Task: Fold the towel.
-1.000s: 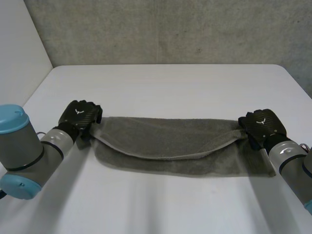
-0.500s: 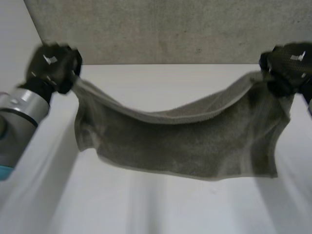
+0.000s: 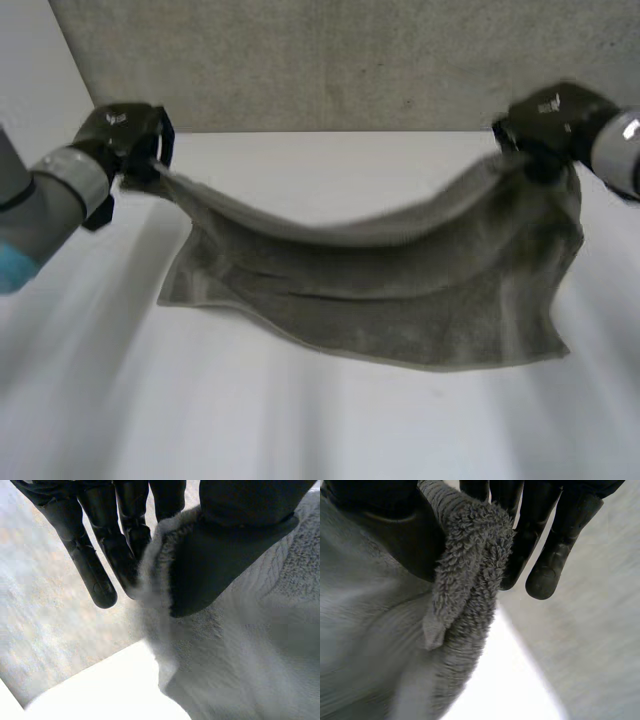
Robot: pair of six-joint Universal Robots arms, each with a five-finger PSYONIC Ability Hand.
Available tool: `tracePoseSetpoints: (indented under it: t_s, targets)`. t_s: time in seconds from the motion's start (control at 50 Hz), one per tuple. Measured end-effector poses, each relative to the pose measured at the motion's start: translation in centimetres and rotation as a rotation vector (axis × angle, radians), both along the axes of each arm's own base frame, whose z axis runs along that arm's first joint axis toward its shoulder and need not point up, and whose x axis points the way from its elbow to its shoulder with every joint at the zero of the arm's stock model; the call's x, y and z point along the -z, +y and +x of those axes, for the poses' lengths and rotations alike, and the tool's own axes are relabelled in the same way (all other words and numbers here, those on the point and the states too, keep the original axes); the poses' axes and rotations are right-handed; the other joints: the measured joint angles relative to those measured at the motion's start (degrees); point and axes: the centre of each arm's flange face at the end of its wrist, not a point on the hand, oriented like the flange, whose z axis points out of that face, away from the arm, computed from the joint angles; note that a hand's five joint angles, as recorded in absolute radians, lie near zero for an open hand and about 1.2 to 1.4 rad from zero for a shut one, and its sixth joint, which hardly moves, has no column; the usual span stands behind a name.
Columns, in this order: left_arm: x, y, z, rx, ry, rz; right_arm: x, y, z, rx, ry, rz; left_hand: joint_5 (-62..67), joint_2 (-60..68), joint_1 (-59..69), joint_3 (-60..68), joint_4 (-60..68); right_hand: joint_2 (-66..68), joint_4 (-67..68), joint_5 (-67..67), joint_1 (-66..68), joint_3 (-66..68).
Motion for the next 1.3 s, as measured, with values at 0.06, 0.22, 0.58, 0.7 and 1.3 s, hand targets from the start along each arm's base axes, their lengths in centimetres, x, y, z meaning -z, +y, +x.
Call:
tracePoseSetpoints:
  t_s: [0.06,0.22,0.58,0.7,1.3]
  targets:
    - [-3.2,-2.2,-0.3,-0.028,0.034,-0.169,-2.3,-2.2,1.3,-0.003,-0.069,-0.254,0.0,0.0,0.0,0.0,0.0,0.0,0.0,0.0,0.0,0.0]
    - [-14.7,-2.6,-0.1,-0.071,0.267,-0.735,-11.8,-1.6,1.6,-0.013,-0.387,-0.834,0.0,0.0,0.0,0.0,0.0,0.0,0.0,0.0,0.0,0.4]
    - [-1.4,-2.1,0.3,-0.045,0.297,-0.318,0.5,0.8,1.9,-0.047,-0.309,-0.083,0.1,0.0,0.0,0.0,0.0,0.3,0.0,0.2,0.0,0.6]
    - [5.5,-0.5,0.1,-0.022,0.182,-0.147,7.4,0.4,2.1,-0.022,-0.24,0.101,0.1,0.0,0.0,0.0,0.0,0.3,0.0,0.2,0.0,0.6]
    - [10.1,3.0,1.4,-0.031,-0.031,-0.055,15.6,5.2,-0.4,0.084,-0.108,0.244,0.1,0.0,0.0,0.0,0.0,-37.4,-40.6,-41.3,-38.7,-38.4]
